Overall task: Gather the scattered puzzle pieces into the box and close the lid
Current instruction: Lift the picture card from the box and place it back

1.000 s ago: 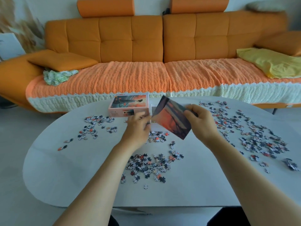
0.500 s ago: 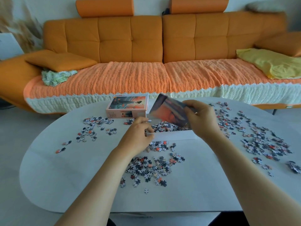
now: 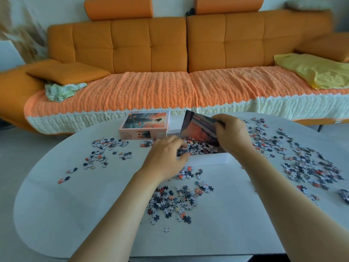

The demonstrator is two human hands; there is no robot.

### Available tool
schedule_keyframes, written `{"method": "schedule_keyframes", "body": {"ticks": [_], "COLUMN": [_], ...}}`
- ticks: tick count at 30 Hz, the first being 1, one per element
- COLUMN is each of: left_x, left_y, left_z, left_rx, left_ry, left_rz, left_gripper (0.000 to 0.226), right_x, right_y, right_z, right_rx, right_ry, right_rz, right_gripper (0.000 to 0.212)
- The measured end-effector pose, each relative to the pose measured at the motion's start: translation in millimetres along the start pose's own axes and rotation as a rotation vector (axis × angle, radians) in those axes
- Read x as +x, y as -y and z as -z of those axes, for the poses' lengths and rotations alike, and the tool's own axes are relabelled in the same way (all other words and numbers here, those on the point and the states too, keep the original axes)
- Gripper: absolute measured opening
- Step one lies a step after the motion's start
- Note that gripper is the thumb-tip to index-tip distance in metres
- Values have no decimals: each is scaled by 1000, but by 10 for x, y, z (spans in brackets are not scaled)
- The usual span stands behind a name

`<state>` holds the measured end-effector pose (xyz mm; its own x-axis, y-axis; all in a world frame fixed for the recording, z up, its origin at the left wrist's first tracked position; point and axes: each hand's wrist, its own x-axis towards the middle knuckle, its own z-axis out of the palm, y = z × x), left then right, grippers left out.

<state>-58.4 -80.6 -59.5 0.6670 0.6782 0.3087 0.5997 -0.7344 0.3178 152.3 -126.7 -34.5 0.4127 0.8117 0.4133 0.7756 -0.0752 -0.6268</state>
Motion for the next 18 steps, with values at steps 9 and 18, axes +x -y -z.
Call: {"method": "schedule_keyframes", "body": {"ticks": [9,18], "left_x": [338,130], "left_y": [-113,-107], "left_z": [-161,-43], "left_rx": [342,329], "left_ry": [389,264], "left_rz": [12,-42], "left_gripper": [72,54], "right_x": [11,-108], "right_y": [-137,-106], "right_z": [138,84], "right_rx": [117,187], "right_ry": [-88,7], "right_rz": [-108,163], "right_gripper": [16,39]}}
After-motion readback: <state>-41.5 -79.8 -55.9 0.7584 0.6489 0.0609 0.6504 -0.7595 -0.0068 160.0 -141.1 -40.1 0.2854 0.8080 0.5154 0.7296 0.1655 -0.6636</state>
